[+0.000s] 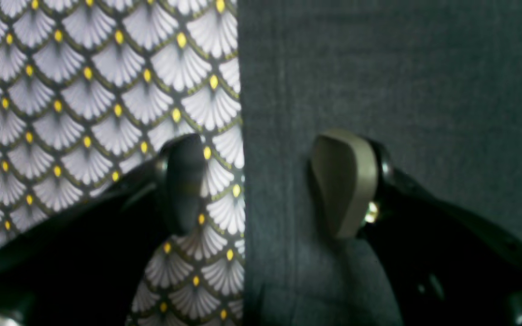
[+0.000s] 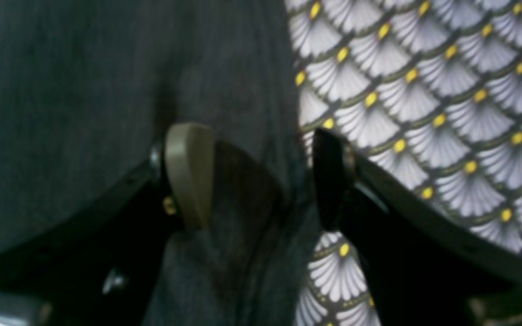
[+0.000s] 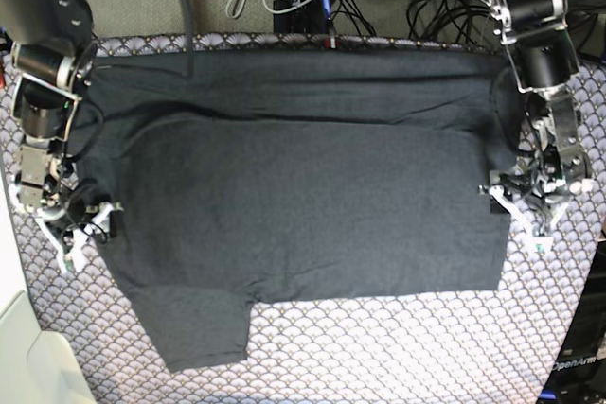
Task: Fold the T-shirt properly
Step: 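Move both grippers to the shirt's side edges near the hem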
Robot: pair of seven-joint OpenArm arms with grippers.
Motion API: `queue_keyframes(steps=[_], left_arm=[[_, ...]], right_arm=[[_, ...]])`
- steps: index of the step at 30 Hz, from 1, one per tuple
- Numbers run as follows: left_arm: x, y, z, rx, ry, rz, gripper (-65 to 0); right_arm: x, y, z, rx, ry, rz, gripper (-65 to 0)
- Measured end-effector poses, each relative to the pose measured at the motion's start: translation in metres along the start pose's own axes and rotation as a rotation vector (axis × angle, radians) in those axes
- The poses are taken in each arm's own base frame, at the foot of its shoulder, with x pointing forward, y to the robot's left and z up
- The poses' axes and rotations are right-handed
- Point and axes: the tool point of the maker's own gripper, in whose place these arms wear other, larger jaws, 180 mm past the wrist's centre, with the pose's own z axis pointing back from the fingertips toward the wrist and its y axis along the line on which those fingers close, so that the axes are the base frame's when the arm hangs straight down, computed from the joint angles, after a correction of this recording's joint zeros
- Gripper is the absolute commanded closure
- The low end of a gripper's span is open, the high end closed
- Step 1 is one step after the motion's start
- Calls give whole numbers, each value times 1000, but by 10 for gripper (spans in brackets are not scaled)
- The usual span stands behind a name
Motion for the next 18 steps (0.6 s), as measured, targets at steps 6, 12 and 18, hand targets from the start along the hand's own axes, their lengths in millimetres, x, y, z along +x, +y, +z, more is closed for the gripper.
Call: queue_keyframes(steps=[6,12,18], left_arm=[[-2,0,0,-1,4,1,-404],[-2,0,0,-1,4,1,-404],[-2,0,0,-1,5,1,-404]], right_arm=[[3,-19,2,-92,-8,-23,-356],[-2,-9,-2,-75,-3,-27,-356],[-8,-2,-4,-68,-5,-41,-356]])
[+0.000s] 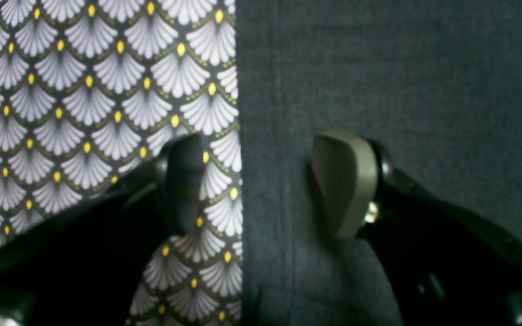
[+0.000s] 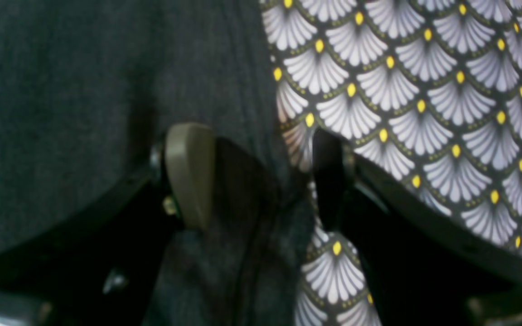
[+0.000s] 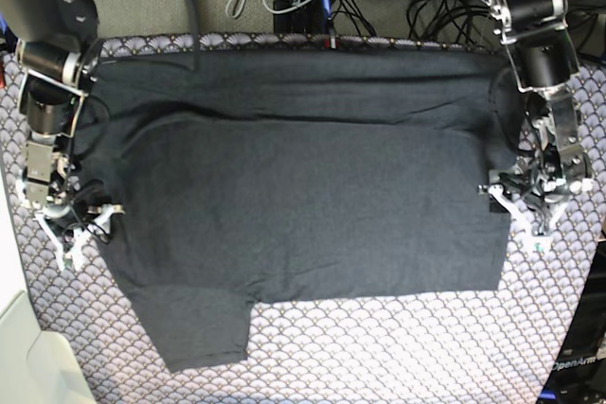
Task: Fold the T-shirt properly
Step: 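Move both grippers to the shirt's side edges near the hem, then grasp the shirt's side edges with both grippers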
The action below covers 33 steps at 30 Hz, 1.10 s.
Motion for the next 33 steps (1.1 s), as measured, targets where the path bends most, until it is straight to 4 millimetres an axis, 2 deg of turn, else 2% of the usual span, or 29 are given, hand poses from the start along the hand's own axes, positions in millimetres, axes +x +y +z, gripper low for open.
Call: queue_keyframes(steps=[5,7,10,13,15,21,26,33], left_arm=[[2,3,1,6,-4,-2,-404],[2,3,1,6,-4,0,-404],[12,4,1,9,-12,0,-406],[35,6,2,6,-59,12,-406],[44,6,0,1,-82,22,-406],[52,3,-25,-34,-109,95,-406],[39,6,-49,-53,-105,173,-405],[48,13,-56,-57,-173,227,-405]], right_arm=[[-4,1,0,3,-9,-8,-348],[-4,1,0,4,-11,-9,-322],[-3,3,0,7,-11,-11,-213],[-3,5,0,18,-12,-8,-65],[-3,6,0,19,-13,-8,0],[-2,5,0,17,-8,-6,0],[-2,4,0,16,-11,-4,0],[-2,4,0,15,-9,-2,0]])
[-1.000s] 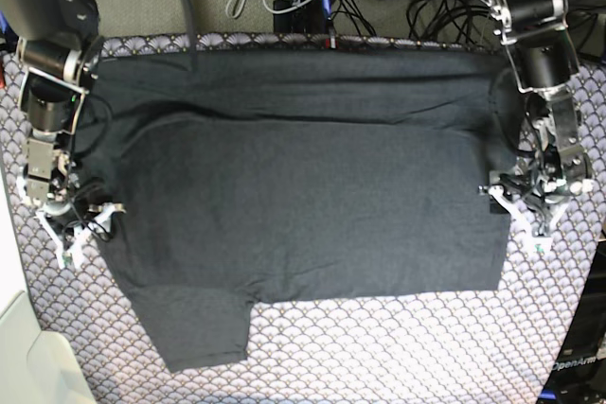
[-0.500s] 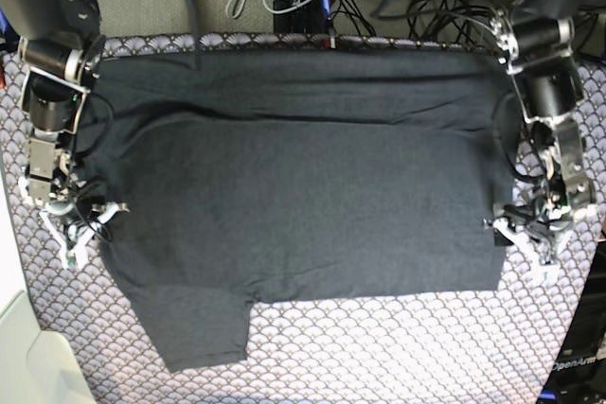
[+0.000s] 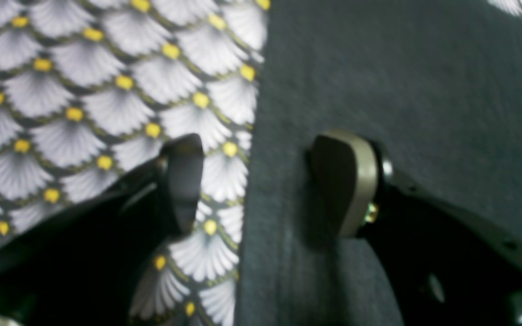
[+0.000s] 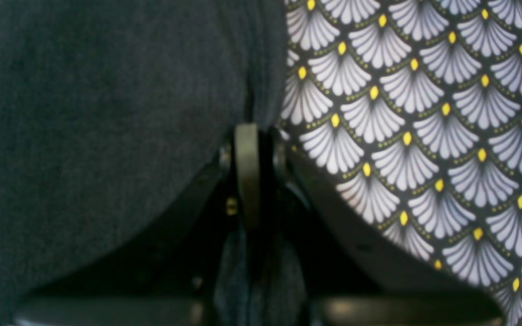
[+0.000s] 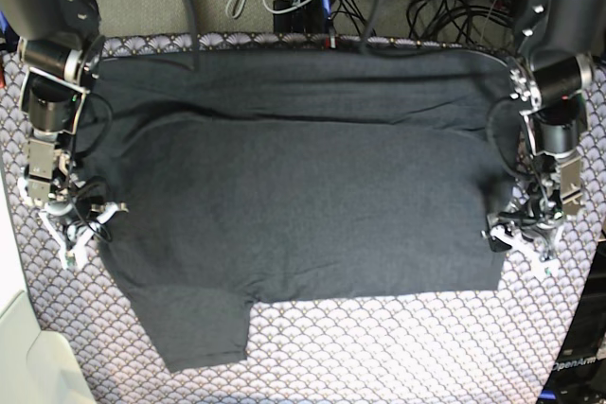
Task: Fold the T-shirt properly
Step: 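Grasp the shirt's side edges with both grippers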
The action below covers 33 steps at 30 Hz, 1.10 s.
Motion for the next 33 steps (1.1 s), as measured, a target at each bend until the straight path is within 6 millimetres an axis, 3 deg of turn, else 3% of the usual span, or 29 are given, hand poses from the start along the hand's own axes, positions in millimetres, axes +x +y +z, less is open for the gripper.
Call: queue_keyframes(steps=[7,14,22,25,29,30,33], left_arm=[[0,-3,-2,-6,-27,8,-405],[-2,-26,-8,-40,-40,18,-405],[-6,-27,-8,-46,-59,34,-400],[-8,-26,-7,-44,-60,36,-309],[-12,-20,-6,-33,-52,37,-27],[-12,-21,-6,-36,-52,42,0],[-11,-22,-6,-38,-49,39,-17]], right_arm=[[0,0,0,0,1,2,0],[-1,1,0,1,1,1,0],[-1,0,0,1,0,1,0],[-1,0,0,1,0,1,0],[0,0,0,1,0,1,0],[0,0,0,0,1,2,0],[0,0,0,1,0,1,0]])
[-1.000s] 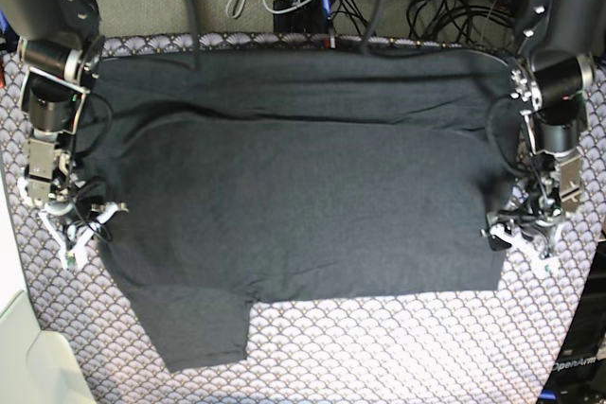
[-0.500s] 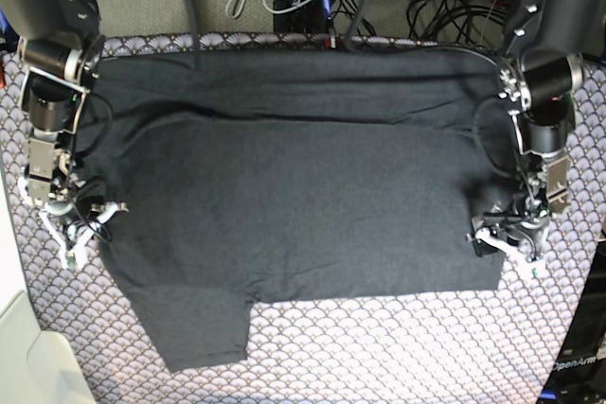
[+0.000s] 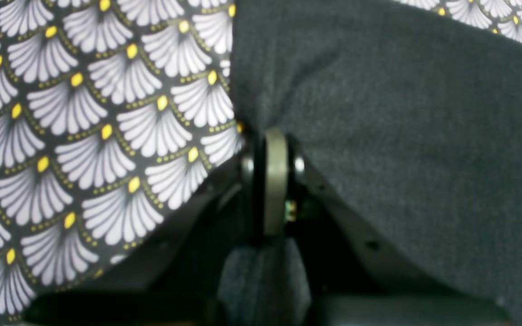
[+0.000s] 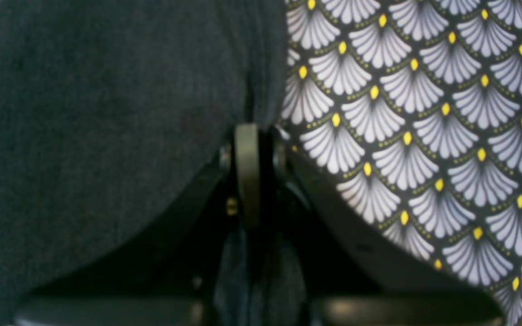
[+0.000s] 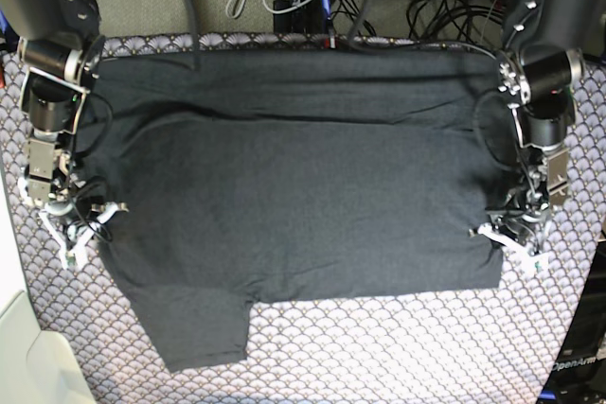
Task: Fold the T-shirt properly
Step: 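Grasp the shirt's side edges with both grippers, then lift the grasped edges and fold them toward the collar with both grippers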
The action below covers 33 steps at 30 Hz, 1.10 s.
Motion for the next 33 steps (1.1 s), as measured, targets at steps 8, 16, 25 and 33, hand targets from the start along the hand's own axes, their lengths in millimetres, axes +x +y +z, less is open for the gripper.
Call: queue_keyframes(steps=[8,16,25,33], left_arm=[[8,-3,11,8,80,-73,-5],[12,1,20,24,80,-109,-5],[-5,20,30,50,98,-46,-5],[2,18,48,65,30,-111,-5]], right_arm=[[14,-8,10,-35,-22,59,0],[22,-9,24,-25,-80,53,0],[4,-11,48,15,-87,60,0],[8,-8,61,9,-120,93,0]])
